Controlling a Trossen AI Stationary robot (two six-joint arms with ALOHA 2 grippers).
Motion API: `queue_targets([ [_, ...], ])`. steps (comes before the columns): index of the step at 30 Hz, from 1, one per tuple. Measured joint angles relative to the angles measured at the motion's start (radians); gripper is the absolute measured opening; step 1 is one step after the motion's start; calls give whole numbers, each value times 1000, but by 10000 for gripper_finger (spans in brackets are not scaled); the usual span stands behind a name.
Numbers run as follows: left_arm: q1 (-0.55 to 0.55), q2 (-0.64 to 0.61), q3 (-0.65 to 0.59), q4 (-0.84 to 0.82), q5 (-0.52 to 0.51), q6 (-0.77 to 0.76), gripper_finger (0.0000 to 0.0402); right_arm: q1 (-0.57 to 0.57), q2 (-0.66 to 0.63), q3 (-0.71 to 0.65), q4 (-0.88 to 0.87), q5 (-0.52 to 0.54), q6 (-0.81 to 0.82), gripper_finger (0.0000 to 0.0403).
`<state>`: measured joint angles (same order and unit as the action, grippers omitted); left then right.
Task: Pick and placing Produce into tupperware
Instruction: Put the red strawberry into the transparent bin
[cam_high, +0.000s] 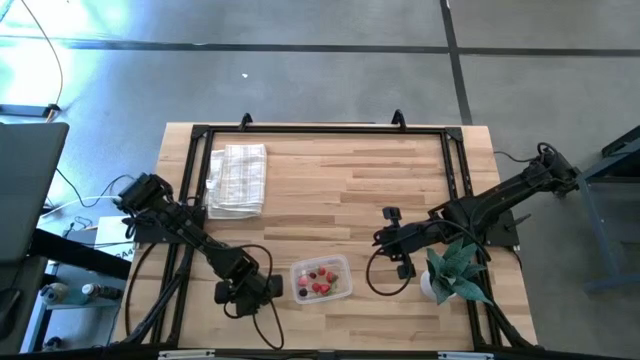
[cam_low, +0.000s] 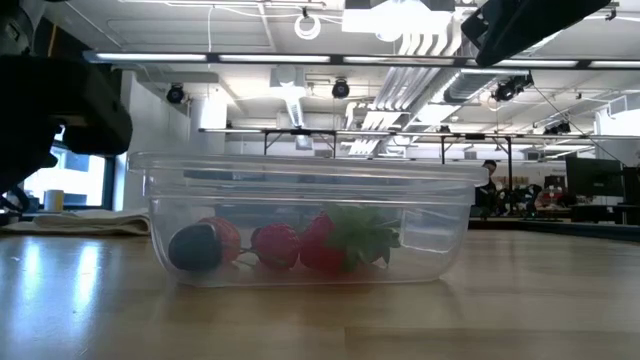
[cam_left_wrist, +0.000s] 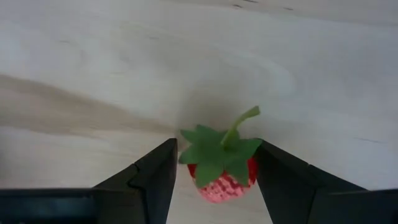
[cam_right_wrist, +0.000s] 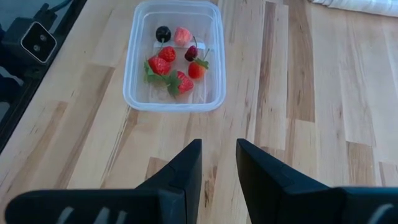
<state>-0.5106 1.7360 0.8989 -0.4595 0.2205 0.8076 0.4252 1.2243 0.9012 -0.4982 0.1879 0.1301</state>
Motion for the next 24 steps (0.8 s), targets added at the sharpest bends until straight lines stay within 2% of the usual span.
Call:
queue_targets([
  [11, 0, 1, 0, -6, 4, 7, 133, 0, 0, 0, -6, 0, 0, 90],
  [20, 0, 1, 0, -5, 2, 6, 160, 0, 0, 0, -5, 0, 0, 90],
  [24, 0, 2, 0, -7, 1, -1, 149, 0, 0, 0, -6, 0, 0, 90],
])
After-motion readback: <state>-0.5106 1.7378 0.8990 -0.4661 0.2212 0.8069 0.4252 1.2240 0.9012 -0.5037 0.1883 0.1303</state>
